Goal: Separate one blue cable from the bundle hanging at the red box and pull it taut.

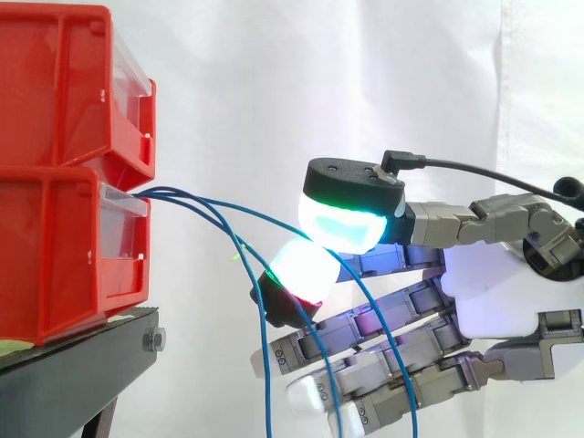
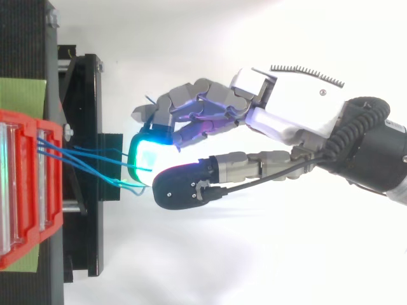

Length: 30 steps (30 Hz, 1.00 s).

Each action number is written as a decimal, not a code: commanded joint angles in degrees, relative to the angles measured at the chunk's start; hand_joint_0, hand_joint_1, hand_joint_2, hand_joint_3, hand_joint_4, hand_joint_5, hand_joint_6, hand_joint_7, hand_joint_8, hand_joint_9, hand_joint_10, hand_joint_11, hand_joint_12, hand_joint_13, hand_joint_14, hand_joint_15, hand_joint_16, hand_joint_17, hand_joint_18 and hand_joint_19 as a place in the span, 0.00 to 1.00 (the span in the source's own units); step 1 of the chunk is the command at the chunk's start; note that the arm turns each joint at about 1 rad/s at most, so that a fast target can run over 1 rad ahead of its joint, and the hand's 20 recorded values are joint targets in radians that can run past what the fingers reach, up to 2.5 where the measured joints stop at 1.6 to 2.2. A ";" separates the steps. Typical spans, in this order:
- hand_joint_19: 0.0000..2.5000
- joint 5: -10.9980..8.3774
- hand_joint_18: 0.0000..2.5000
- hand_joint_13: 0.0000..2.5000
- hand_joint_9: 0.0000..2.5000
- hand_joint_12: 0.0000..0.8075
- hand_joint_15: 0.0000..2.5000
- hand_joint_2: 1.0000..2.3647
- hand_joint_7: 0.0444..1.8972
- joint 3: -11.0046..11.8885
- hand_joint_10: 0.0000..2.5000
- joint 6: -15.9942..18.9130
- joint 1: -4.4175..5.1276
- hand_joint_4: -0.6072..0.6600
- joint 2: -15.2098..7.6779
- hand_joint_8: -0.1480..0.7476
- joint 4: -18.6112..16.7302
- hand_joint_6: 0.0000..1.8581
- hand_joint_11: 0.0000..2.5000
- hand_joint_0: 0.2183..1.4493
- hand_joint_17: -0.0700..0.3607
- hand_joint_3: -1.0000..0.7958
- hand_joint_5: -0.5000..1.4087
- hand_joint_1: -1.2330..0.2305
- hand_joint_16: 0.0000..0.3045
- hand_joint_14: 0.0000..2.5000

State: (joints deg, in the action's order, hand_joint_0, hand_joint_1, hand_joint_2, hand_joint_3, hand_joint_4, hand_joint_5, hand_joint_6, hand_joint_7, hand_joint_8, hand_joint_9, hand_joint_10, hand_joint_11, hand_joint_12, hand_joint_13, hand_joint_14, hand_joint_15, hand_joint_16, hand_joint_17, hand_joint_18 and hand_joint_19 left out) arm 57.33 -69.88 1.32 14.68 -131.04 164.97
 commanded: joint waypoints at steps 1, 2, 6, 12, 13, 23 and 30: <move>0.20 -0.03 0.21 0.23 0.11 0.39 0.11 0.01 0.56 0.00 0.00 0.00 0.00 0.35 -0.01 0.35 0.00 0.49 0.01 0.33 0.40 0.43 0.17 0.34 0.15 0.00; 0.20 -0.03 0.21 0.23 0.11 0.39 0.11 0.01 0.56 0.00 0.00 0.00 0.00 0.34 -0.01 0.35 0.00 0.49 0.01 0.33 0.40 0.43 0.17 0.34 0.15 0.00; 0.20 -0.12 0.21 0.22 0.10 0.39 0.10 0.01 0.57 -0.09 0.00 0.00 0.00 0.34 -0.01 0.34 0.00 0.48 0.00 0.33 0.40 0.44 0.17 0.34 0.15 0.00; 0.19 -0.03 0.20 0.18 0.07 0.38 0.07 0.01 0.57 -0.09 0.00 -0.18 0.09 0.33 -0.01 0.32 0.18 0.48 0.00 0.33 0.39 0.45 0.17 0.33 0.14 0.00; 0.19 0.15 0.20 0.18 0.07 0.38 0.07 0.01 0.57 0.00 0.00 -0.18 0.00 0.33 -0.01 0.32 0.09 0.48 0.00 0.33 0.39 0.45 0.17 0.33 0.14 0.00; 0.19 0.41 0.19 0.18 0.07 0.38 0.08 0.01 0.58 -0.09 0.00 -1.67 0.09 0.33 -0.01 0.32 -0.61 0.48 0.00 0.33 0.39 0.45 0.17 0.33 0.14 0.00; 0.20 0.15 0.19 0.18 0.08 0.39 0.08 0.01 0.58 -0.09 0.00 -1.76 0.09 0.33 -0.01 0.33 -0.61 0.48 0.00 0.33 0.39 0.45 0.17 0.33 0.14 0.00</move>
State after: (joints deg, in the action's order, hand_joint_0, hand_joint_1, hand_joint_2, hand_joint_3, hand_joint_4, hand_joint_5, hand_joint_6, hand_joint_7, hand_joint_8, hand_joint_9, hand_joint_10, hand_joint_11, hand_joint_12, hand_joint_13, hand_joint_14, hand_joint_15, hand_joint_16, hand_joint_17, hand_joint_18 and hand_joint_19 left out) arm 57.70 -69.95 -0.40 14.77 -131.05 164.30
